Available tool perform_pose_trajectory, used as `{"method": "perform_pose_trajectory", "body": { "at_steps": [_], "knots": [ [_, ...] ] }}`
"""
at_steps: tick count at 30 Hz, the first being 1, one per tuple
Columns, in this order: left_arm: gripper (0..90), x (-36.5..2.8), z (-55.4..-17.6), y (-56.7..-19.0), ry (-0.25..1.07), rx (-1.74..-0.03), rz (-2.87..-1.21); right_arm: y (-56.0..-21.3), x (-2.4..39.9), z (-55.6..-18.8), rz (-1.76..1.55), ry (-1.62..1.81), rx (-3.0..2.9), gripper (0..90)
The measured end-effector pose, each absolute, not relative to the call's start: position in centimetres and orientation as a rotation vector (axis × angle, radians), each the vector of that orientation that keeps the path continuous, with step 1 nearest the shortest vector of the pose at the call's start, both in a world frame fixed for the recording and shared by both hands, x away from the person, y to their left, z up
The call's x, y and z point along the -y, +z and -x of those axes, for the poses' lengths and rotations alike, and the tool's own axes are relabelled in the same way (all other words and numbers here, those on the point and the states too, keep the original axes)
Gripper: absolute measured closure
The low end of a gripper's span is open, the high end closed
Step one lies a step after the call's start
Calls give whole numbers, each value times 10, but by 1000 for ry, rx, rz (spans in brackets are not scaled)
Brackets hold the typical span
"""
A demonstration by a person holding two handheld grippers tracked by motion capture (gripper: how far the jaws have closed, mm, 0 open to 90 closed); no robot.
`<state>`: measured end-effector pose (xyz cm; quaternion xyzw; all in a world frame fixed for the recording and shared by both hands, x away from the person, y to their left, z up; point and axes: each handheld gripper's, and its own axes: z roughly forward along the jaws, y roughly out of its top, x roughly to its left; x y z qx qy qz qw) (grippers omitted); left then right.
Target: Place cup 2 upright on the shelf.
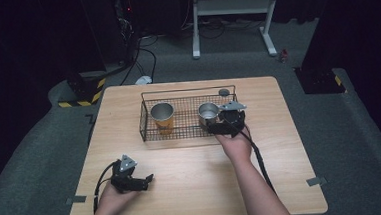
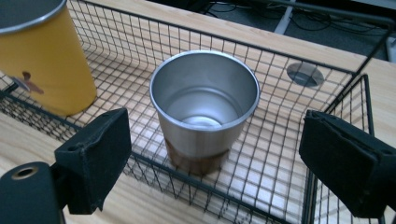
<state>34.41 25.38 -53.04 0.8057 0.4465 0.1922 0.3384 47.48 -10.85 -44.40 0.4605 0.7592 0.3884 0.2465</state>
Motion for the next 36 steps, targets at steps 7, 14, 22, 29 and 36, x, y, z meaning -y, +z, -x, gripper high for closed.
{"method": "perform_pose_trajectory", "body": {
  "at_steps": [7,14,22,29,36],
  "knots": [
    [30,-254,-344,-530,498,-1165,-2096,-451,122,-460,-1246,1050,-2066,98],
    [30,-254,-344,-530,499,-1166,-2096,-458,139,-442,-1252,1024,-2054,98],
    [30,-254,-344,-530,499,-1165,-2096,-475,161,-416,-1274,986,-2064,99],
    [30,-253,-344,-530,501,-1166,-2096,-494,179,-393,-1293,938,-2082,99],
    [30,-253,-344,-530,504,-1168,-2097,-518,193,-366,-1317,863,-2126,100]
  ]
}}
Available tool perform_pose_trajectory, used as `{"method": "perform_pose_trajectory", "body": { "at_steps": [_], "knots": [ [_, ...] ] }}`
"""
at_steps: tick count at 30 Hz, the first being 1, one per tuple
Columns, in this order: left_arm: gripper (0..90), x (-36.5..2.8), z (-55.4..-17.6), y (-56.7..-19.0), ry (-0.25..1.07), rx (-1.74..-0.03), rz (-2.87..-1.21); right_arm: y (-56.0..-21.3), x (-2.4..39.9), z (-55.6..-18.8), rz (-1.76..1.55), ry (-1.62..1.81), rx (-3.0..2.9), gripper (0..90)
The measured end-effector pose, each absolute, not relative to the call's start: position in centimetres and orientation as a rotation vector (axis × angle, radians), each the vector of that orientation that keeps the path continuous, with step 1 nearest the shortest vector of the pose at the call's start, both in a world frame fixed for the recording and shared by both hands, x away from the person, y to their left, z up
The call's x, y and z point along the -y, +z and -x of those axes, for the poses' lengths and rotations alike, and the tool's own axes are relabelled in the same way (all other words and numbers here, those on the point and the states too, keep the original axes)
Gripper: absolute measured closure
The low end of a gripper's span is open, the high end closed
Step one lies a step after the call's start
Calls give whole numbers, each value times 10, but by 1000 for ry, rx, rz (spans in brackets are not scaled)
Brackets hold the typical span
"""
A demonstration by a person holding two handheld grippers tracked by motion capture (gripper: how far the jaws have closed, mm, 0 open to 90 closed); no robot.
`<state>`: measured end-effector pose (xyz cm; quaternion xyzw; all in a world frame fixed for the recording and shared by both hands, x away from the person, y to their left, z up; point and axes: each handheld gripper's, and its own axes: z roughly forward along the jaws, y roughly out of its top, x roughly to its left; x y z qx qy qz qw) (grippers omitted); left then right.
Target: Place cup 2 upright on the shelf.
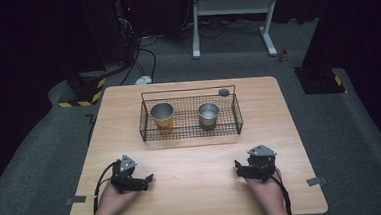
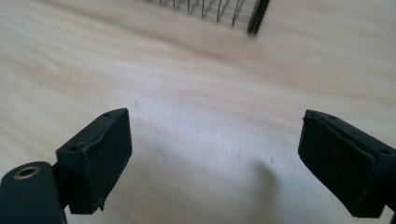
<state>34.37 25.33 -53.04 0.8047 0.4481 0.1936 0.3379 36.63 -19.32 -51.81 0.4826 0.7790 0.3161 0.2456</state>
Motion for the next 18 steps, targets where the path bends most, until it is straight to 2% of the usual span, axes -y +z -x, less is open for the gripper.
{"method": "perform_pose_trajectory", "body": {
  "at_steps": [7,18],
  "knots": [
    [47,-254,-343,-530,507,-1163,-2095,-524,203,-348,-1355,856,-2145,130],
    [50,-252,-343,-530,515,-1184,-2087,-525,205,-348,-1389,875,-2160,127]
  ]
}}
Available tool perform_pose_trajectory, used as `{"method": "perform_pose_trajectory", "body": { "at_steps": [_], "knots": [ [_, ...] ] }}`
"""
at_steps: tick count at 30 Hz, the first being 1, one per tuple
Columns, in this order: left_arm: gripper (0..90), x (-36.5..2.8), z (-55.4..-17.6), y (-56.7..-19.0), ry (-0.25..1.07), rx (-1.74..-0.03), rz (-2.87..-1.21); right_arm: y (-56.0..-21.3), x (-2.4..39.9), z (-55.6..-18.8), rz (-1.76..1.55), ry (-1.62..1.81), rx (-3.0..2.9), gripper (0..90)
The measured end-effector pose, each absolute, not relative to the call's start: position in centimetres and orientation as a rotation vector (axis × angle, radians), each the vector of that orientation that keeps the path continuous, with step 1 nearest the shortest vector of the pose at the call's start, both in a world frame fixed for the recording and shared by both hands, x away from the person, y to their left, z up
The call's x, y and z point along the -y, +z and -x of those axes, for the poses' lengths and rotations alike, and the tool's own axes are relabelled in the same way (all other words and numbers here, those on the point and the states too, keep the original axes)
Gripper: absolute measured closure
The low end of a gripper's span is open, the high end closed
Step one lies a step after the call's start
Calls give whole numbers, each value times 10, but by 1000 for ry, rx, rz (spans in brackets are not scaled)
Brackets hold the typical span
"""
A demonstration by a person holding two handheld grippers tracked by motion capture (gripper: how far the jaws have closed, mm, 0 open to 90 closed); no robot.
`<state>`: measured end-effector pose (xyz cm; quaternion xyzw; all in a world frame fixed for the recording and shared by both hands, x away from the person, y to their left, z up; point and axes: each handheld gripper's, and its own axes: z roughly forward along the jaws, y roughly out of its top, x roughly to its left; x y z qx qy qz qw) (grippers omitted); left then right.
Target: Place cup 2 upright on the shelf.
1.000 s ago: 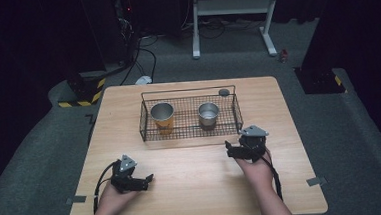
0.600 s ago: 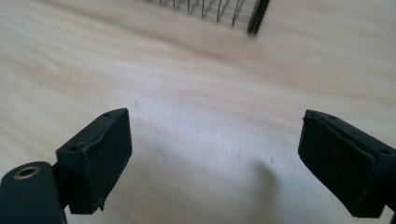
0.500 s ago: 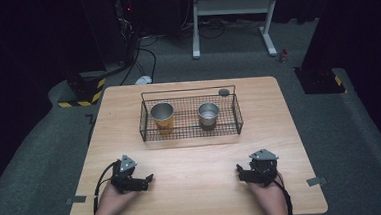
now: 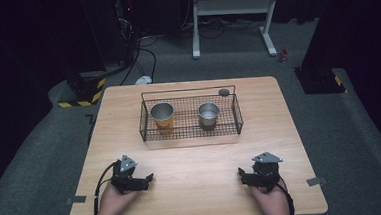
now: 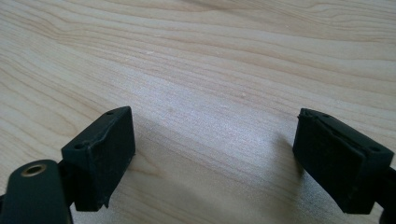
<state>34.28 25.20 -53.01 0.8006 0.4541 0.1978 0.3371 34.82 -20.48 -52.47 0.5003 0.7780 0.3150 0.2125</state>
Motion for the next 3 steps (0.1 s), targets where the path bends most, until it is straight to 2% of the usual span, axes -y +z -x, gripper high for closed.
{"method": "perform_pose_trajectory", "body": {
  "at_steps": [3],
  "knots": [
    [52,-252,-342,-530,519,-1187,-2082,-525,205,-348,-1391,874,-2160,128]
  ]
}}
